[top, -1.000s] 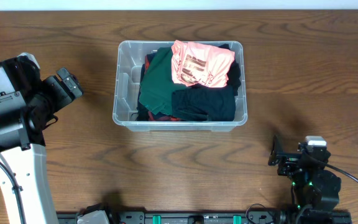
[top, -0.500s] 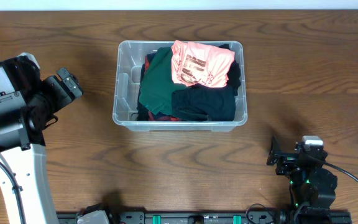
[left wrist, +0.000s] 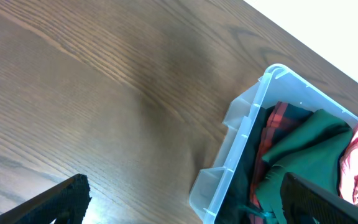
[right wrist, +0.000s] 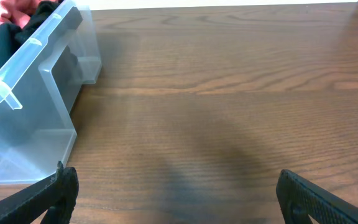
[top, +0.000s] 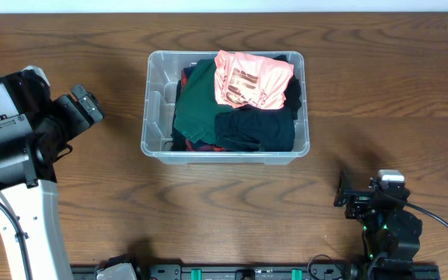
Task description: Pack container
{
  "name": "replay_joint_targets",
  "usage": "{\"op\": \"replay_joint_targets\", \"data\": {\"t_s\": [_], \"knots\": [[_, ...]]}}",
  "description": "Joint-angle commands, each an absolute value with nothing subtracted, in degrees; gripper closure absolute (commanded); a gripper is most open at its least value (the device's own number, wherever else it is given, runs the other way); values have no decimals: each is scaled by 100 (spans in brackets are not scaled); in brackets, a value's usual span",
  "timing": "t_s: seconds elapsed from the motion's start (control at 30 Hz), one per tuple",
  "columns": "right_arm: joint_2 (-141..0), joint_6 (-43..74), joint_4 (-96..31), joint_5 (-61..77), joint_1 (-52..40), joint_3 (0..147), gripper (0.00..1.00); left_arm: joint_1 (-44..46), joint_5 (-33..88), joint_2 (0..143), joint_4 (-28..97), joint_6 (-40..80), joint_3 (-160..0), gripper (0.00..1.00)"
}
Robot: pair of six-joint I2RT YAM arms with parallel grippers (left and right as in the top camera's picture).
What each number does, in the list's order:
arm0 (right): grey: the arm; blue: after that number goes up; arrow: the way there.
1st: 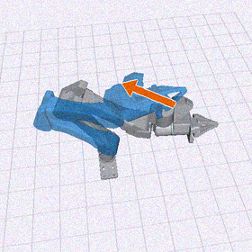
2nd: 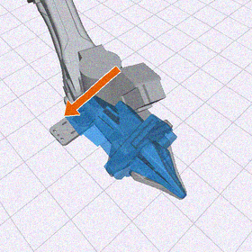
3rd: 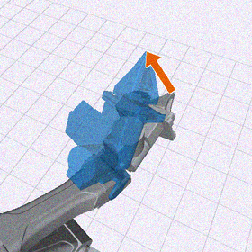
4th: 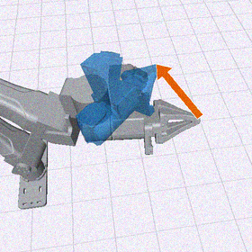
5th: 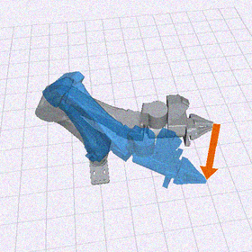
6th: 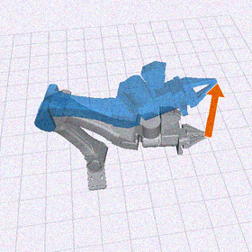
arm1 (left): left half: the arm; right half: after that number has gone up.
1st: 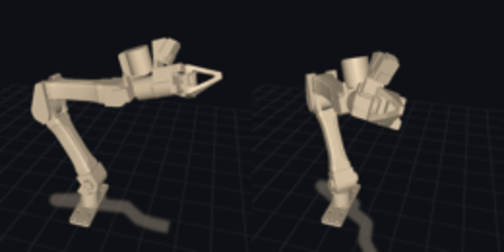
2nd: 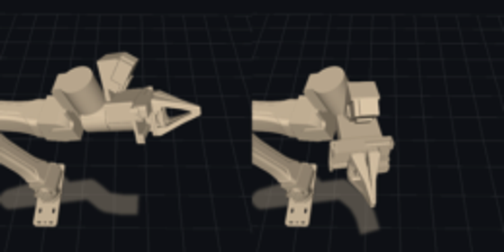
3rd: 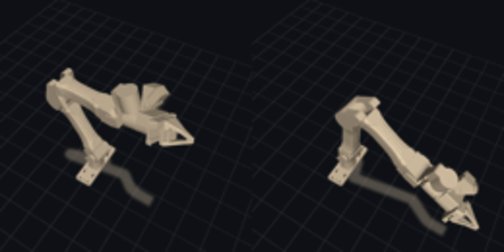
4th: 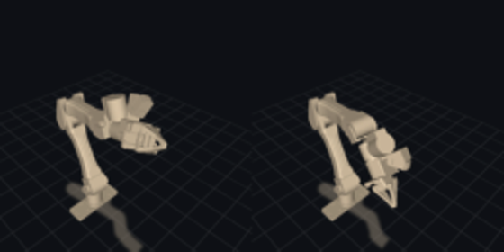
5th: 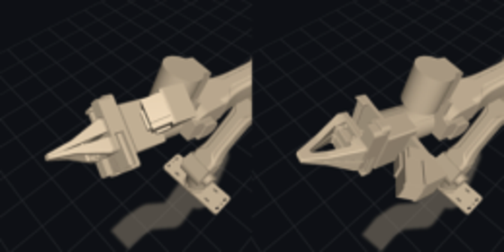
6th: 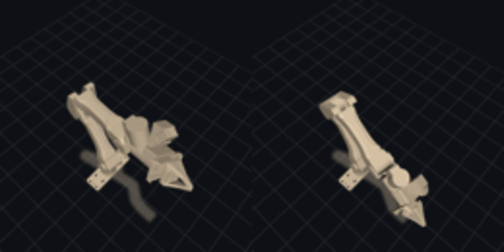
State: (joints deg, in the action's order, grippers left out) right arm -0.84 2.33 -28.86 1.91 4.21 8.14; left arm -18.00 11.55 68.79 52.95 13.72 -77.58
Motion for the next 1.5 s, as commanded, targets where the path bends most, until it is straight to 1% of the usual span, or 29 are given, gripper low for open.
{"op": "replay_joint_targets", "data": {"t_s": [0.0,0.3,0.43,0.53,0.6,0.73,0.87,0.97,1.17,1.3,1.47], "knots": [[-34,274,-2869,193,368,792,1,-1831,1085,6886,5312,1382,-7743,2],[-34,274,-2869,193,368,792,1,-1719,1083,6606,5336,1378,-7719,2],[-34,274,-2869,193,368,792,1,-1688,886,6104,5688,1378,-7708,2],[-34,274,-2869,193,368,792,1,-1671,847,5590,6195,1376,-7677,2],[-34,274,-2871,193,368,792,1,-1527,849,5231,6252,1118,-7581,2],[-34,274,-2869,193,368,792,1,-1028,851,4399,5594,-58,-7091,2],[-34,274,-2869,193,368,792,1,-735,854,3579,4831,-596,-6307,2],[-34,274,-2869,193,368,792,1,-602,884,2956,4211,-670,-5496,2],[-34,274,-2869,193,368,792,1,-467,1358,2001,3277,-773,-4036,2],[-34,274,-2869,193,368,792,1,-316,1479,1551,2961,-762,-3369,2],[-34,274,-2869,193,368,792,1,-123,1479,1164,2928,-744,-2838,2]]}}
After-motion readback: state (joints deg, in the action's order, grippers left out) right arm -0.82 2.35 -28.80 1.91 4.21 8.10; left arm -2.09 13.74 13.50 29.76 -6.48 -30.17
